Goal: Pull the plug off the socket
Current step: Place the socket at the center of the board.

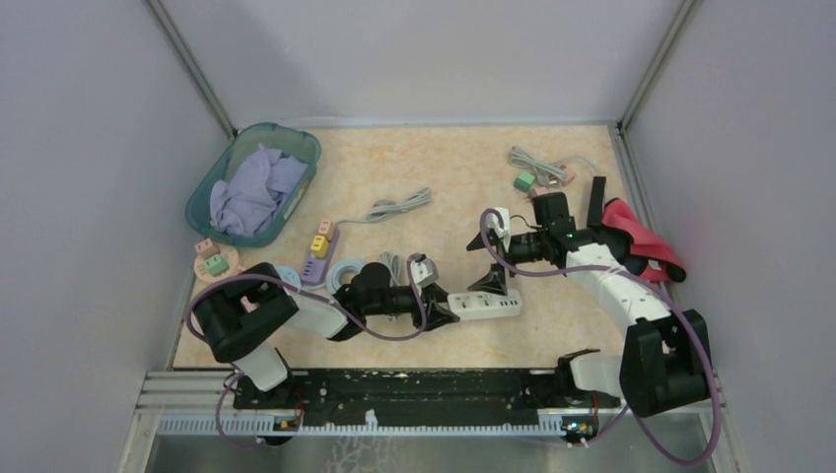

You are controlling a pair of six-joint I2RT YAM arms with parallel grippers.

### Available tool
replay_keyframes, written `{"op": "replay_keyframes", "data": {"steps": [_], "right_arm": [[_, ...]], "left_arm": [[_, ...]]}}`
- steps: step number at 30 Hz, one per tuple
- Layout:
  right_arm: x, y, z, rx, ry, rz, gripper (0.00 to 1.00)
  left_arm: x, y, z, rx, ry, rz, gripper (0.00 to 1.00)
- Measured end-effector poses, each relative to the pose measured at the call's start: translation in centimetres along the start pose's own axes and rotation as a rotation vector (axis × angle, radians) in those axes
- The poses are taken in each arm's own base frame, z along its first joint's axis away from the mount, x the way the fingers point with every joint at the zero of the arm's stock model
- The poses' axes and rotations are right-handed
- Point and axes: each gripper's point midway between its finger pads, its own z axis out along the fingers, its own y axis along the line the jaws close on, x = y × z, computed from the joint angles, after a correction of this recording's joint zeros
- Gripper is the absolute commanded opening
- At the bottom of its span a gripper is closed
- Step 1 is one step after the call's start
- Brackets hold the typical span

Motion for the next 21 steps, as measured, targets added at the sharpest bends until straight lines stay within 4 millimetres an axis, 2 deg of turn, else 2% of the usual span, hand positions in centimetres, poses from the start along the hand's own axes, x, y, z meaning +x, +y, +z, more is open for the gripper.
{"op": "replay_keyframes", "data": {"steps": [9, 15, 21], "right_arm": [[0.2, 0.0, 0.2, 0.000, 0.016, -0.011, 0.99], [0.1, 0.8, 1.1, -0.032, 0.027, -0.029, 0.99], [1.7, 1.9, 1.7, -0.086, 0.072, -0.041, 0.99]], "left_arm": [[-0.2, 0.0, 0.4, 0.008, 0.014, -0.008, 0.00], [-0.7, 0.0, 0.8, 0.013, 0.018, 0.002, 0.00], [-0.2, 0.7, 0.3, -0.021, 0.057, 0.056, 0.00]]}}
